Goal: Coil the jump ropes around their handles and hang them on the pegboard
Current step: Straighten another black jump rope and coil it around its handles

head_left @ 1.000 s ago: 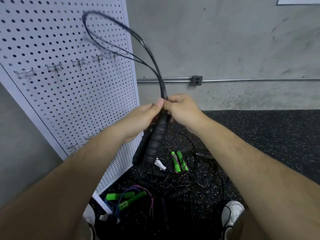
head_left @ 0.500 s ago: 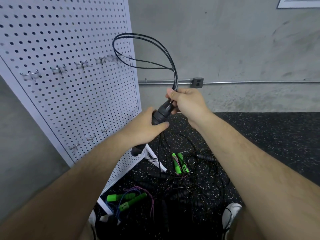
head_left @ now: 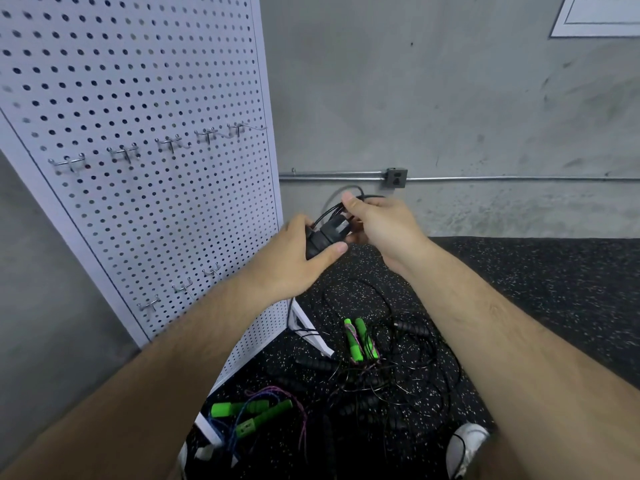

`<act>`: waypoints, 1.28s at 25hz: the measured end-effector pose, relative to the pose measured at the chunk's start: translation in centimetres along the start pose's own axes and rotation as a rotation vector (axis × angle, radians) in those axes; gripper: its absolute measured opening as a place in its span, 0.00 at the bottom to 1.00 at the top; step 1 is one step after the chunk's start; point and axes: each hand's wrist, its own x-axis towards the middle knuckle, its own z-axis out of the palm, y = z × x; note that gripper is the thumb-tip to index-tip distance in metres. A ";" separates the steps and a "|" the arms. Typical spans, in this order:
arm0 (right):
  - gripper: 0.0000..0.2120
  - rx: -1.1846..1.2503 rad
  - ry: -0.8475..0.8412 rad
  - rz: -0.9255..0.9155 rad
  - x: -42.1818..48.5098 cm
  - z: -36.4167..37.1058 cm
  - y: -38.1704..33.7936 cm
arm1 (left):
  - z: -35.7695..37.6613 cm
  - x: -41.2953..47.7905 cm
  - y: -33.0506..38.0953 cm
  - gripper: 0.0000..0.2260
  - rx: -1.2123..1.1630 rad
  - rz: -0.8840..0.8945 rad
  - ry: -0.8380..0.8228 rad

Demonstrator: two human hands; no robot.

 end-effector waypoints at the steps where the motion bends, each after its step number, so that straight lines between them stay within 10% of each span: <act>1: 0.19 -0.017 -0.016 0.019 0.0 0.0 0.3 | 0.1 0.1 -0.2 0.23 0.016 0.004 -0.001; 14: 0.30 -0.307 0.021 -0.103 -1.3 1.2 0.9 | 0.4 0.4 0.1 0.32 -0.068 -0.060 0.051; 19: 0.17 -0.417 0.057 -0.207 -0.8 1.4 0.8 | -0.9 0.6 1.6 0.28 -0.538 -0.142 -0.009; 32: 0.05 -0.147 0.014 -0.256 -2.3 2.5 1.5 | -0.6 0.2 -0.5 0.14 -0.639 -0.062 0.158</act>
